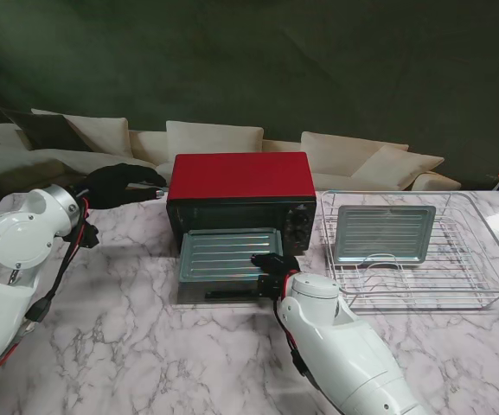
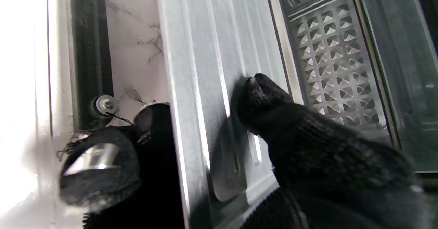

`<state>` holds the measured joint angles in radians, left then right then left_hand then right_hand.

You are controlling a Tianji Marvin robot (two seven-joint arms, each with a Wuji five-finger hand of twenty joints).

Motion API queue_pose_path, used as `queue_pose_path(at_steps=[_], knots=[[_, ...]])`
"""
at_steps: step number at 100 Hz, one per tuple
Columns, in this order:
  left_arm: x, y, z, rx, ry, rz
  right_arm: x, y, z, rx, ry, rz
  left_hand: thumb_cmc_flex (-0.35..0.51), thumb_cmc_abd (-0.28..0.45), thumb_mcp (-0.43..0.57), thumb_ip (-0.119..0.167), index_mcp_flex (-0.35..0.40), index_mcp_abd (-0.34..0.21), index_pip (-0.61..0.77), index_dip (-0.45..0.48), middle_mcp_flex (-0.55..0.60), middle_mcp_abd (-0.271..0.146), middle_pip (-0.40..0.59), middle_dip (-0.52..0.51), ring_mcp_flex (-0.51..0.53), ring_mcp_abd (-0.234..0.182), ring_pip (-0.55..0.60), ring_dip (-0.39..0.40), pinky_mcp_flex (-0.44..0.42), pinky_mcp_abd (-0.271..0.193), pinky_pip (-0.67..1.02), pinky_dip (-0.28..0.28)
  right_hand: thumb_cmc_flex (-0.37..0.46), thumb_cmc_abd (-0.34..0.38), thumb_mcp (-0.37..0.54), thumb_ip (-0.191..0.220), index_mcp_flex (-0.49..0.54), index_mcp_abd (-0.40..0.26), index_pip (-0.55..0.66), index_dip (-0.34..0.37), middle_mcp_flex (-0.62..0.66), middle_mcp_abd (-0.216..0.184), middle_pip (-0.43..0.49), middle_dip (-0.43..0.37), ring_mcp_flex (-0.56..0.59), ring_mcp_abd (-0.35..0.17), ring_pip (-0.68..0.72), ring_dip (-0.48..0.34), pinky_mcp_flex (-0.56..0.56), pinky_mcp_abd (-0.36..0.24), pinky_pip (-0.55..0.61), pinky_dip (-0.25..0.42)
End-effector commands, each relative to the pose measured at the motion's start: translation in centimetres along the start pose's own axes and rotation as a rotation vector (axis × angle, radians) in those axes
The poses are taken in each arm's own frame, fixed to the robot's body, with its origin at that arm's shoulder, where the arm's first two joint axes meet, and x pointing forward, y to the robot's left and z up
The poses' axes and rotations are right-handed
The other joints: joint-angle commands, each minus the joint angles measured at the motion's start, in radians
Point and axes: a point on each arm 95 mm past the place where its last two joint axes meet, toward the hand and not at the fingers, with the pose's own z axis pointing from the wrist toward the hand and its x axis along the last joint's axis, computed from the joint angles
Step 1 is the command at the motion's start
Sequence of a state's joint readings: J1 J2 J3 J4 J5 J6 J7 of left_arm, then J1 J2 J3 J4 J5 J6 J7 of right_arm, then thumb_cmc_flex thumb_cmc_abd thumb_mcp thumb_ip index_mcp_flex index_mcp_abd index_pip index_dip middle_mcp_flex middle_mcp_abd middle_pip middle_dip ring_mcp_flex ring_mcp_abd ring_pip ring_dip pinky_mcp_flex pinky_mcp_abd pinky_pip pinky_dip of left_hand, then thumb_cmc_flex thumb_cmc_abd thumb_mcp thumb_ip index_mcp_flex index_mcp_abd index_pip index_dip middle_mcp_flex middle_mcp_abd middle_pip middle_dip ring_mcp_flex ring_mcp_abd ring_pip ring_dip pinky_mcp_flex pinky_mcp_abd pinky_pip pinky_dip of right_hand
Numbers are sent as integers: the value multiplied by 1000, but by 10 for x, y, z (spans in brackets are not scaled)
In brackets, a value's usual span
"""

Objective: Slide the trays into the oven

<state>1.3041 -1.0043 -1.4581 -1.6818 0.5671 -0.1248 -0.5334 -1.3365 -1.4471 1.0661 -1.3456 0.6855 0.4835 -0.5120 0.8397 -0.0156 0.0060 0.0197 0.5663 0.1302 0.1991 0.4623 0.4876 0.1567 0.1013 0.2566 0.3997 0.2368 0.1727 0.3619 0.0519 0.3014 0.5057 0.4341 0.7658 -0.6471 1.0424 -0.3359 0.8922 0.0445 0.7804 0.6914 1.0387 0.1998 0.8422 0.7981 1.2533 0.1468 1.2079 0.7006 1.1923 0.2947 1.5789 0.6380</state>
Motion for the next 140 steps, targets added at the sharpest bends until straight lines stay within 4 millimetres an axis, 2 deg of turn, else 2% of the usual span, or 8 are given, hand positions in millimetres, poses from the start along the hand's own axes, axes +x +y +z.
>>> queue_pose_path(at_steps=[1, 27, 93, 140], knots=[[1, 1, 0, -16, 1, 3, -25, 4, 2, -9, -59, -5, -24, 35, -31, -19, 15, 6, -7, 9, 25, 1, -2, 12, -8, -1, -11, 8, -6, -3, -37, 23, 135, 116, 129, 72, 110, -210, 177, 54, -6, -4, 42, -5, 62, -117, 14, 12, -87, 63, 13, 16], [1, -1, 1, -18, 6, 5, -31, 3, -3, -2, -63, 3, -25, 34, -32, -19, 15, 6, -7, 9, 25, 0, -2, 12, -8, -1, -11, 8, -5, -4, -37, 23, 133, 113, 131, 73, 111, -213, 180, 54, -5, -4, 43, -6, 62, -117, 14, 11, -88, 65, 11, 16], [1, 0, 0, -19, 6, 6, -22, -3, 15, -52, -62, 10, -25, 35, -31, -19, 14, 6, -7, 9, 25, 1, -3, 12, -8, -1, -11, 8, -5, -2, -38, 24, 131, 115, 133, 74, 111, -214, 182, 53, -7, -7, 44, -7, 62, -119, 11, 10, -88, 64, 9, 17], [2, 0, 0, -21, 7, 4, -26, -4, 20, -93, -64, 21, -25, 35, -32, -19, 15, 6, -7, 9, 26, 1, -3, 12, -7, -1, -11, 8, -5, -3, -39, 24, 128, 117, 136, 75, 112, -219, 188, 58, -7, -9, 47, -6, 62, -120, 7, 9, -90, 65, 4, 16]])
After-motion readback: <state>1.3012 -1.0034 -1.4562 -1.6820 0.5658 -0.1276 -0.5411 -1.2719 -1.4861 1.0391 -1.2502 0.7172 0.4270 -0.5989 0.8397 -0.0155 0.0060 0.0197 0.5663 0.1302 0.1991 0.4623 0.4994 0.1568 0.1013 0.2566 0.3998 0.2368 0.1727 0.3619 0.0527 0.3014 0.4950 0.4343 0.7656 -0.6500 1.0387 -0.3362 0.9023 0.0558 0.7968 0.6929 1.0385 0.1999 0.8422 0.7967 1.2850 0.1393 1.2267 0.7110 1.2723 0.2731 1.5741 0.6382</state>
